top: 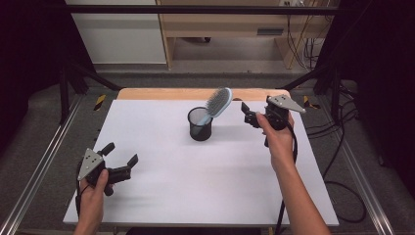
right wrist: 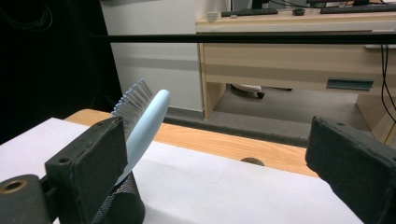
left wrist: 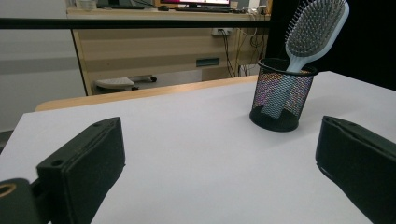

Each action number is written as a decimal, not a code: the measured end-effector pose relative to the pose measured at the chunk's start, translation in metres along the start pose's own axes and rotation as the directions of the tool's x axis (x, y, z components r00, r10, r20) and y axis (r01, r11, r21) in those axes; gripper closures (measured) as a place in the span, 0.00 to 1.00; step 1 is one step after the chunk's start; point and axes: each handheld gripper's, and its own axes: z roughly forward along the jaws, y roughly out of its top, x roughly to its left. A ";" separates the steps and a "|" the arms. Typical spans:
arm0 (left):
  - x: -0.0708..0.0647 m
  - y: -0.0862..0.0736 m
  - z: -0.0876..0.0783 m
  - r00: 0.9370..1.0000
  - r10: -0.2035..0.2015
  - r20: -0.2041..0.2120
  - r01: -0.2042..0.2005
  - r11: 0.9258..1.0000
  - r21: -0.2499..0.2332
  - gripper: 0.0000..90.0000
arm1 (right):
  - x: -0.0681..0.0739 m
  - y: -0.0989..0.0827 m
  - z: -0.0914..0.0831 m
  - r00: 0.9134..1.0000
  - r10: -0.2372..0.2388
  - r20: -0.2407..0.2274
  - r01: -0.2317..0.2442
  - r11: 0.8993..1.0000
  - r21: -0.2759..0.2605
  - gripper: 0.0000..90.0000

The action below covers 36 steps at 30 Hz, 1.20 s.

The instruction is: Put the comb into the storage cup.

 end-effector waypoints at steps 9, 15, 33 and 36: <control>0.002 0.000 -0.001 1.000 -0.009 -0.009 0.009 1.000 0.000 0.02 | -0.008 0.000 -0.009 1.000 -0.004 0.008 0.004 1.000 -0.016 0.05; 0.004 0.000 -0.003 1.000 -0.013 -0.014 0.013 1.000 -0.004 0.02 | -0.011 0.002 -0.017 1.000 -0.004 0.000 0.004 1.000 -0.028 0.04; 0.008 0.004 -0.012 1.000 -0.014 -0.017 0.014 1.000 -0.016 0.01 | -0.029 0.004 -0.037 1.000 0.008 -0.008 -0.008 0.999 -0.052 0.02; 0.010 0.004 -0.013 1.000 -0.012 -0.017 0.011 1.000 -0.017 0.01 | -0.035 0.002 -0.042 1.000 0.014 -0.004 -0.015 0.999 -0.051 0.03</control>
